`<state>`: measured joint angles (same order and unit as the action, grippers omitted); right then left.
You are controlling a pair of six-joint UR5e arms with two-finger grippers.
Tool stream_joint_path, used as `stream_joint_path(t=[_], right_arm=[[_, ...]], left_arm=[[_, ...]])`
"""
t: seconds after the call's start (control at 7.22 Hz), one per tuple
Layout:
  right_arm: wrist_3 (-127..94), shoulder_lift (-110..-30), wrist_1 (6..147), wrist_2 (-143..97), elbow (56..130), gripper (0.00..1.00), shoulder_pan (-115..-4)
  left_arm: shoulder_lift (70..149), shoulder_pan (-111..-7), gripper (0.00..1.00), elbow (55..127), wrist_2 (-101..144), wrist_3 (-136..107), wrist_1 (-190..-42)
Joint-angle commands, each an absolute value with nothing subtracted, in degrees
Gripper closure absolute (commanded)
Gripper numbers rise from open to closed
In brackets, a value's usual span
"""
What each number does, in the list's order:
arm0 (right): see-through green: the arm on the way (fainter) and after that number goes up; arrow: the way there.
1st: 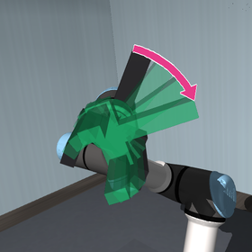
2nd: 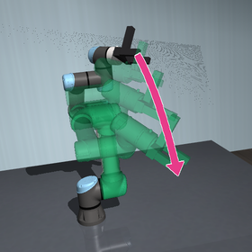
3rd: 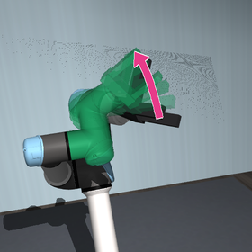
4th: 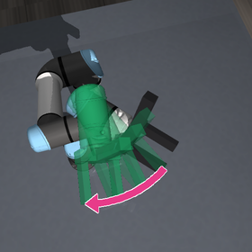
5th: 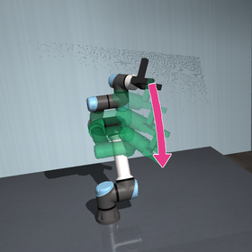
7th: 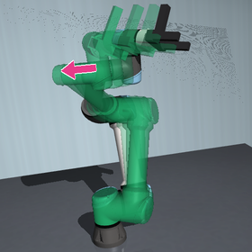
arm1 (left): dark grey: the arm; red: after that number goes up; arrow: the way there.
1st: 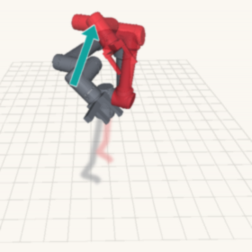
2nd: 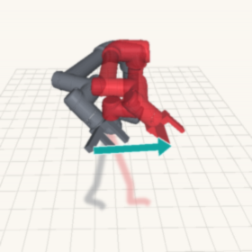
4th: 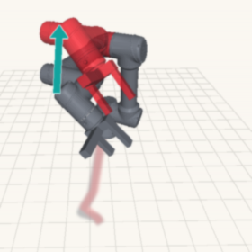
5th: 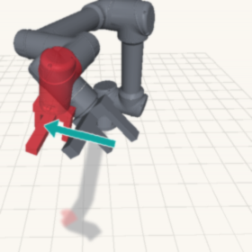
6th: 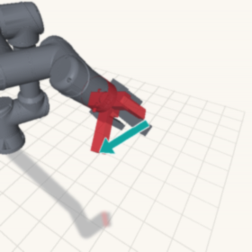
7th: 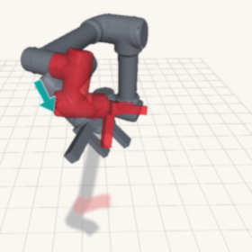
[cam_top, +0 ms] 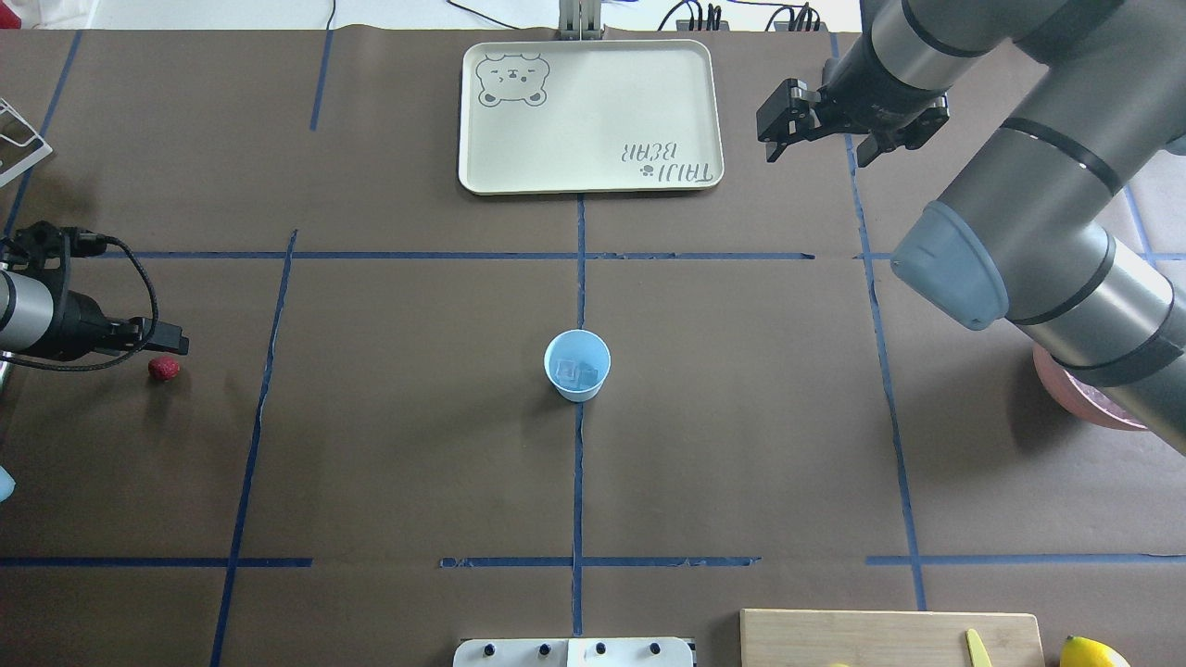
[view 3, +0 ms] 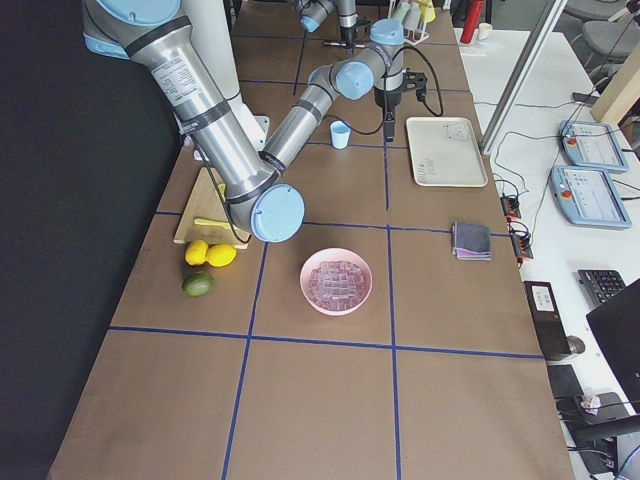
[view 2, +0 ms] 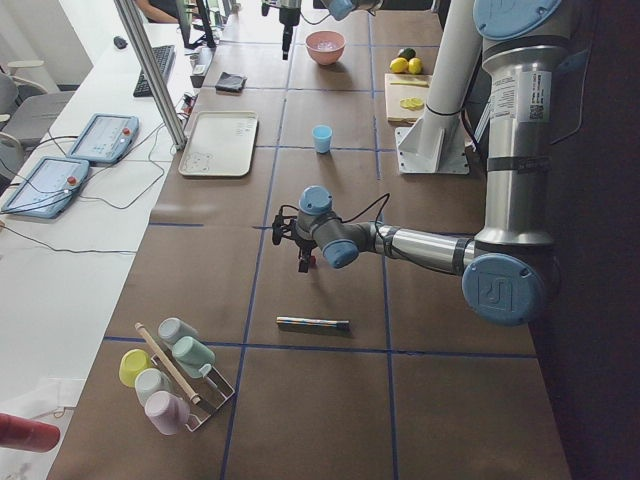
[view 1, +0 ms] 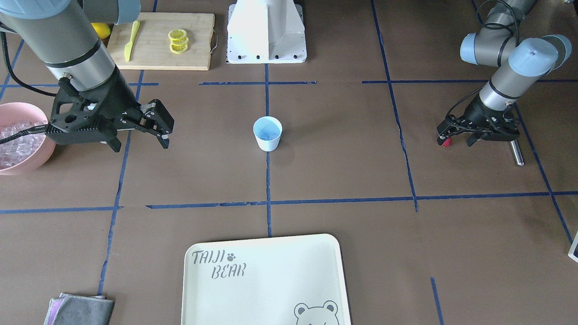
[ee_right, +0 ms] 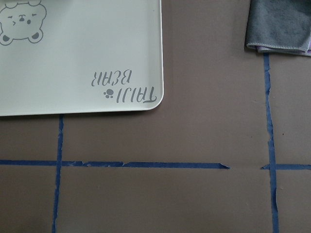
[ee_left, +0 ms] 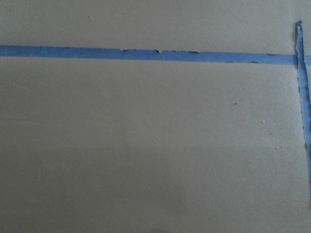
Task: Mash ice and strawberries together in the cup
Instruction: 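Withdraw the right gripper from the cup while the left gripper grasps the strawberry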
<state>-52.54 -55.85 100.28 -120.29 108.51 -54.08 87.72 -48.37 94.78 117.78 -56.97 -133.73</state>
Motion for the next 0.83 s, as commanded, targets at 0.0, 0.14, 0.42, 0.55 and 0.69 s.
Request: stream_joint_path(t=[0.0,0.14,0.42,0.55,0.69], right_arm=[[-52.21,-56.6,100.28,-120.59,109.42,0.01,-54.49],[-52.21,-56.69,100.28,-120.5,109.34,0.01,-54.49],[-52.12,-57.04,100.2,-120.59,109.34,0.01,-54.75],[-51.77,-57.13,100.2,-120.59,109.34,0.0,-55.02],[-51.68,-57.91,100.2,-120.67,109.42,0.0,-55.37]], left_arm=[[87.71,-47.46,0.01,94.92,117.77,-57.04,-133.77],[87.63,-47.2,0.02,94.92,117.69,-56.95,-133.77],[87.63,-46.93,0.08,94.92,117.69,-56.95,-133.68],[87.63,-46.93,0.18,94.92,117.69,-56.95,-133.68],[87.63,-46.93,0.34,94.83,117.69,-56.95,-133.59]])
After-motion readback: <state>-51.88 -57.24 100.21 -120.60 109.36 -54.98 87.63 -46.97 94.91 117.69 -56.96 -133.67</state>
